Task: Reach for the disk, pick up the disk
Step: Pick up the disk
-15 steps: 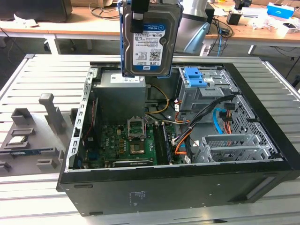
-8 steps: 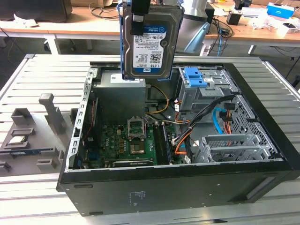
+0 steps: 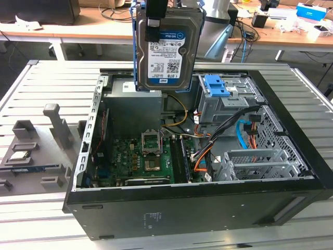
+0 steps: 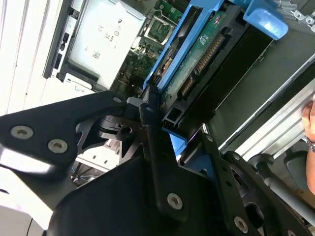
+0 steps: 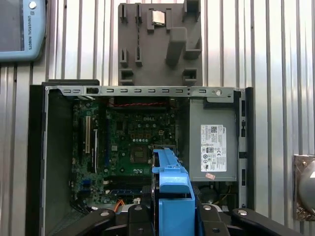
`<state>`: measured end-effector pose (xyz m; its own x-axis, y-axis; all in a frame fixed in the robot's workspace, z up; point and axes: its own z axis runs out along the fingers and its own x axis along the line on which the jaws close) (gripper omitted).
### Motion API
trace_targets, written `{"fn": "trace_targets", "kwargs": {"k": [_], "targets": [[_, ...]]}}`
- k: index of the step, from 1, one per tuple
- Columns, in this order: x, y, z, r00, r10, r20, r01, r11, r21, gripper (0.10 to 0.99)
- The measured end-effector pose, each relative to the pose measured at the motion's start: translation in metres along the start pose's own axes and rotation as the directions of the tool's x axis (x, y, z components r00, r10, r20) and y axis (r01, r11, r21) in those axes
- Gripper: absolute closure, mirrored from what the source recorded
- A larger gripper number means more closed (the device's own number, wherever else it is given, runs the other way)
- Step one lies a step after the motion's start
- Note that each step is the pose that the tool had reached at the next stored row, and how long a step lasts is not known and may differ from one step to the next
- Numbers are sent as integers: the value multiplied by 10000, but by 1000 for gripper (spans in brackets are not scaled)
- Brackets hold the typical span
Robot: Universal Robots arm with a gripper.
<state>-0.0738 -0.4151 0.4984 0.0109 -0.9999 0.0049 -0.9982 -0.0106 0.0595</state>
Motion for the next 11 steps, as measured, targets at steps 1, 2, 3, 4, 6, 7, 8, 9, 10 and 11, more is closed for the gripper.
{"fn": "trace_targets", "kwargs": {"k": [1,2,3,4,6,7,8,9,10,11], "targets": [[12,0,0,10000,0,0,0,10000,0,718],[32,1,0,10000,1,0,-1,10000,0,718],[50,1,1,10000,1,0,-1,10000,0,718],[61,1,1,10000,1,0,-1,10000,0,718],[83,1,1,10000,0,0,0,10000,0,718],[98,1,1,10000,0,0,0,10000,0,718],[116,1,1,10000,1,0,-1,10000,0,718],[132,2,1,10000,1,-1,-1,10000,0,718],[151,2,2,10000,0,0,0,10000,0,718],[164,2,2,10000,1,0,-1,10000,0,718]]}}
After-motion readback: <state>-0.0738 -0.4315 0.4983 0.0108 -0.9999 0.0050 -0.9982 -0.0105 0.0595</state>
